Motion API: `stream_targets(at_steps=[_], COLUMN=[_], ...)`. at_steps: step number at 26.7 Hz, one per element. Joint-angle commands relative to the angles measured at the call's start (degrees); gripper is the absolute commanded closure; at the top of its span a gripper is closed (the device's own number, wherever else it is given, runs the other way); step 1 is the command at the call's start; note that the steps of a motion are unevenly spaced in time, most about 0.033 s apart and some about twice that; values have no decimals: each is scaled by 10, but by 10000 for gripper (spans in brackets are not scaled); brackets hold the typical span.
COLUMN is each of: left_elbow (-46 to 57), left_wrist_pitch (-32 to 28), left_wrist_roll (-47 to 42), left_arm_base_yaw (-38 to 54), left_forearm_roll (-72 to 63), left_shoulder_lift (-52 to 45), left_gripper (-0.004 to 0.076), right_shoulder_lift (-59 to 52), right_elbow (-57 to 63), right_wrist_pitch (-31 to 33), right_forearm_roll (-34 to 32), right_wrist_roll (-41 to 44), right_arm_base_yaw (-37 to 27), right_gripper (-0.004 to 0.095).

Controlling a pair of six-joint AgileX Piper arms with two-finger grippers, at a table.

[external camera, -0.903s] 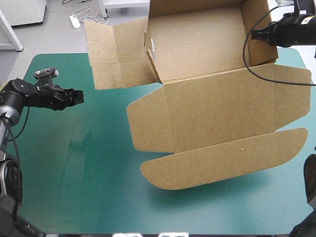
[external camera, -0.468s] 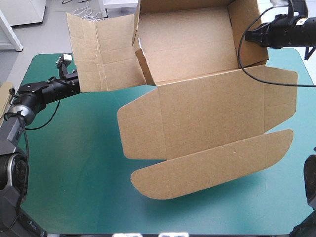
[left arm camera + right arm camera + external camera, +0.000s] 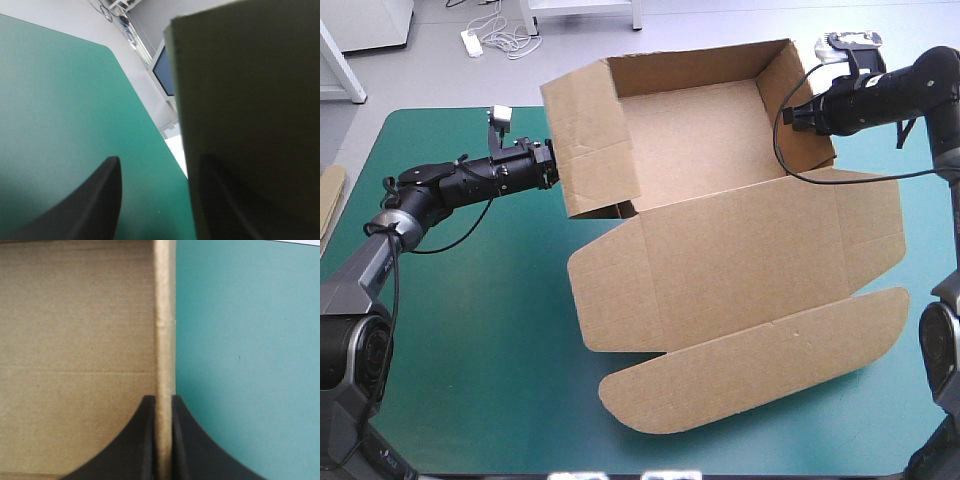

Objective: Fold the box

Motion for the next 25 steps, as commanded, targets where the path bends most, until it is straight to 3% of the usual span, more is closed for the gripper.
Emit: stream_targets(at_steps=[1, 25], left_elbow=[-14, -30], left_wrist_pitch=[71, 85], left_wrist_roll=[-9, -10], left_arm_base_yaw=[-3, -4], left_forearm_roll=[-69, -102], left_shoulder_lift=[-27, -52], left_gripper=[374, 348], right_shoulder_lift=[-21, -11], right_elbow=[-14, -14], right_wrist_pitch=[-37, -59], right_forearm_roll=[20, 19], right_wrist_roll=[8, 16], right_arm_base_yaw=[-2, -2], right_gripper=[925, 925])
